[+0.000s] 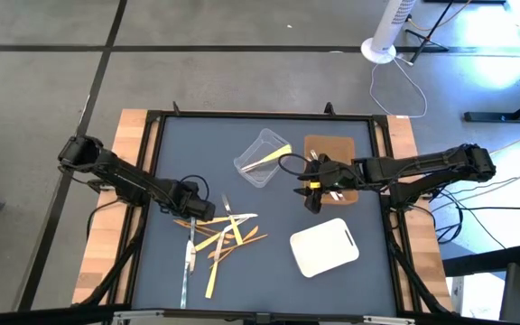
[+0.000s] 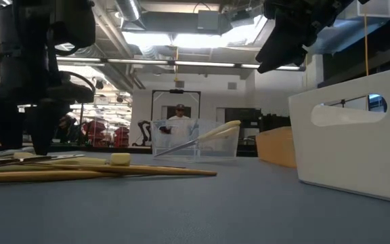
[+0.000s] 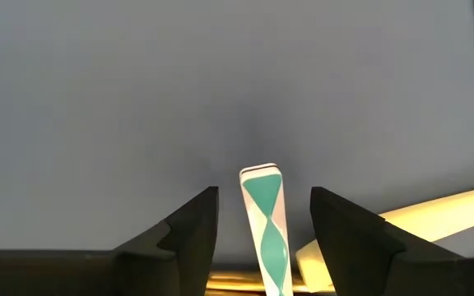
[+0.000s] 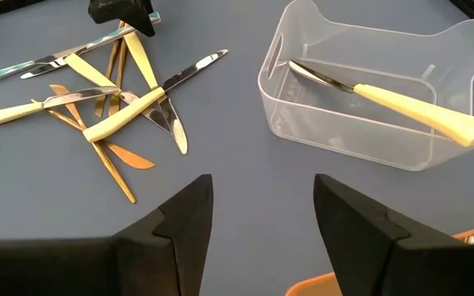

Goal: Sort silverware by color (type)
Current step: Put the white knife into the orange bin

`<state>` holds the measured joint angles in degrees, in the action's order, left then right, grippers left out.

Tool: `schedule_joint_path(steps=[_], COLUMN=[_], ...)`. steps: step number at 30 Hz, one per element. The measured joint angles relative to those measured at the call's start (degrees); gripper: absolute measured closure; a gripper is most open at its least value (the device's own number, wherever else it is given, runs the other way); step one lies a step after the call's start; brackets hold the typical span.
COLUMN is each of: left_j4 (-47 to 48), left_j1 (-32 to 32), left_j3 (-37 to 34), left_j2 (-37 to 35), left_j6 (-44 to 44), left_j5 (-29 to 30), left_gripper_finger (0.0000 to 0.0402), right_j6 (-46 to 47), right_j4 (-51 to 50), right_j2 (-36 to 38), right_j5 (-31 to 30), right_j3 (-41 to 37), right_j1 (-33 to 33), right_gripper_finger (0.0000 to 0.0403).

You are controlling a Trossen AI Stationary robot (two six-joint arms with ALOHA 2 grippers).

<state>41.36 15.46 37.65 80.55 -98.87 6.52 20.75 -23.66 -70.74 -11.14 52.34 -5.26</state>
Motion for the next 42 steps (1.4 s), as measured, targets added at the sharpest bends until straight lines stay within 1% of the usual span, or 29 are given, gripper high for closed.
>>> schedule_joint_path(steps=[10,19,24,30,42], left_j4=[-0.21,-0.20,-0.17,-0.13,-0.15], left_j1=[0.00,-0.01,0.00,0.00,-0.02], left_j3=[0.00,0.00,0.00,0.00,0.01], left_j2=[0.00,0.00,0.00,0.00,-0.02], left_j6=[0.00,-0.02,0.00,0.07,3.41], left_j5=[0.09,0.09,0.09,0.37,-0.13], left_gripper_finger=[0.0289,0.0328,0.0338,0.0339,0.0341], right_j6=[0.00,0.00,-0.01,-0.02,0.00], right_j4=[0.00,0.00,0.02,0.02,0.02], right_j2=[0.00,0.00,0.00,0.00,0.00], right_j5=[0.00,0.00,0.00,0.00,0.00], right_j3=[0.00,0.00,0.00,0.00,0.00], right_j1=[0.00,0.00,0.00,0.00,0.00], right_gripper_finger=[0.0204,0.0204,0.0204,0.0204,0.0204])
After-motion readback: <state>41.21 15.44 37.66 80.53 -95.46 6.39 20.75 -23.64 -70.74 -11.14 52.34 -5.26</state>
